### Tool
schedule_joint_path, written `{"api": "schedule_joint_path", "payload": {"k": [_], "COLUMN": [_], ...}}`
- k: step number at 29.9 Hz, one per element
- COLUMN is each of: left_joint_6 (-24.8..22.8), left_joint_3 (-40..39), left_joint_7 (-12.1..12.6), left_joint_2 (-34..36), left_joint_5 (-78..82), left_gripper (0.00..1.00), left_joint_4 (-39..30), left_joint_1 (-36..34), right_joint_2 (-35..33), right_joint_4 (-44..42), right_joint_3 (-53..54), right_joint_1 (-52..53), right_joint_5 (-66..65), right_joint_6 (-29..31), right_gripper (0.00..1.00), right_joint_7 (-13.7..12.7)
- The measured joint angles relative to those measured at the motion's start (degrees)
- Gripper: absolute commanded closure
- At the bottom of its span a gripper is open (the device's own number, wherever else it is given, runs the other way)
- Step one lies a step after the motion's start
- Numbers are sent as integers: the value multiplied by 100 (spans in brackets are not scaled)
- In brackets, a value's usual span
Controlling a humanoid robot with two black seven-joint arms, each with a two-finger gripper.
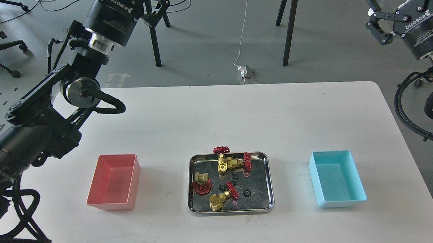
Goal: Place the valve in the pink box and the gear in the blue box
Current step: 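Move the left arm over the metal tray of brass valves, then lower the left gripper and grasp a red-handled brass valve in the tray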
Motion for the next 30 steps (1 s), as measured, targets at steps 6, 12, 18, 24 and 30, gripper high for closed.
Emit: {"api": "schedule_joint_path", "payload": {"k": [6,12,18,24,30], "left_joint_6": [-4,654,2409,3153,3336], "left_joint_3": [2772,6408,8814,9399,9420], "left_joint_7": [-1,2,2,2,2], "left_joint_2": [1449,1355,225,-382,-895], "left_joint_5": [1683,3869,5242,5785,5953], "left_gripper": [0,0,0,0,0], "left_joint_4": [-1326,-2084,-2196,-2186,-1790], "left_joint_1": [-2028,-4320,-4977,-4841,-4291], "right_joint_2": [31,228,429,474,505], "right_joint_4": [41,30,-246,-822,-901], "right_joint_3": [-36,-132,-277,-790,-887], "right_joint_1": [245,839,1632,2200,2180], "right_joint_5": [0,1,368,901,940], "right_joint_6": [-555,-1650,-1968,-2001,-2001], "right_gripper": [0,0,0,0,0], "right_joint_7": [-83,-476,-945,-1116,-1121]}}
